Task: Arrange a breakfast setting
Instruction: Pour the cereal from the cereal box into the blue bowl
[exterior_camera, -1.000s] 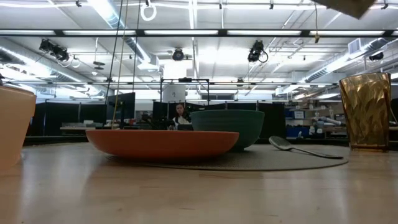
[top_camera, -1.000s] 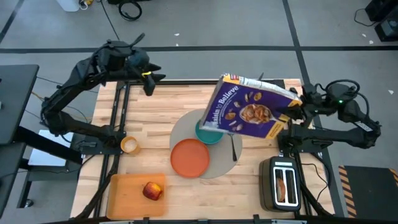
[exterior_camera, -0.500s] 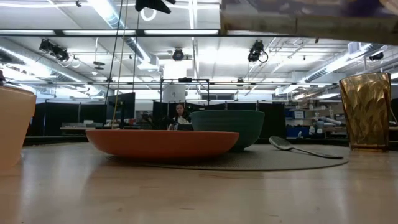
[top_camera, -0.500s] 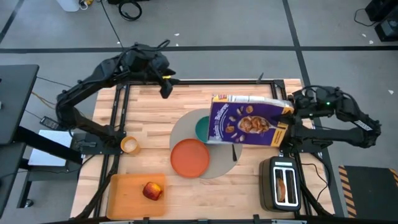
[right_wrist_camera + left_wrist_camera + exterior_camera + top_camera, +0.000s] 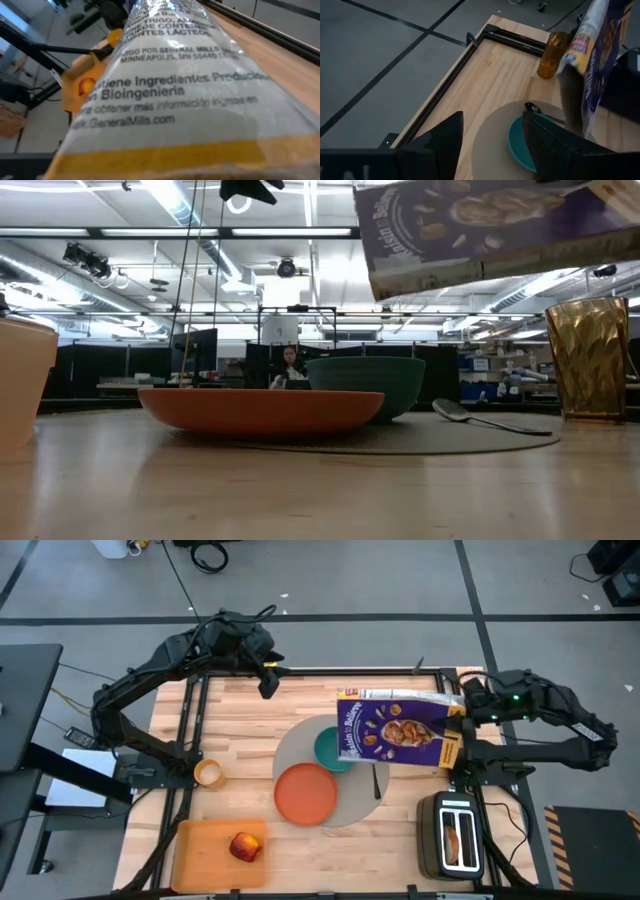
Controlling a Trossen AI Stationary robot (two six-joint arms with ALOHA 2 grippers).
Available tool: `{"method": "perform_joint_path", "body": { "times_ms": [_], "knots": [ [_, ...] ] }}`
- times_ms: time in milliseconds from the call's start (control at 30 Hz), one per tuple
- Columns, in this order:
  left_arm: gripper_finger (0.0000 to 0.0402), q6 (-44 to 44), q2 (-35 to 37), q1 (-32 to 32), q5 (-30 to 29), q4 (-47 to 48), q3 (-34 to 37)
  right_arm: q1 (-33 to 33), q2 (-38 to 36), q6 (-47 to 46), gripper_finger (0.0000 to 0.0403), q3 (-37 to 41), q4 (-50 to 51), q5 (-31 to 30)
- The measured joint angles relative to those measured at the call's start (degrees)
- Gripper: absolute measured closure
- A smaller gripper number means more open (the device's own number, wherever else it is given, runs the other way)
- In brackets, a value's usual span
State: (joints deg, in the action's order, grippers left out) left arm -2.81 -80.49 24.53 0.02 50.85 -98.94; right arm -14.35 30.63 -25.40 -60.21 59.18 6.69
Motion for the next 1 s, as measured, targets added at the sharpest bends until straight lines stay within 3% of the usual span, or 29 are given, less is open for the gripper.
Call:
{"method": "perform_joint_path", "body": {
  "times_ms": [1000],
  "knots": [
    [0.0192, 9.48, 0.02, 1.13, 0.03, 0.35, 0.0, 2.14, 23.88, 12.48, 0.024, -15.47, 6.42, -5.98]
  ]
}}
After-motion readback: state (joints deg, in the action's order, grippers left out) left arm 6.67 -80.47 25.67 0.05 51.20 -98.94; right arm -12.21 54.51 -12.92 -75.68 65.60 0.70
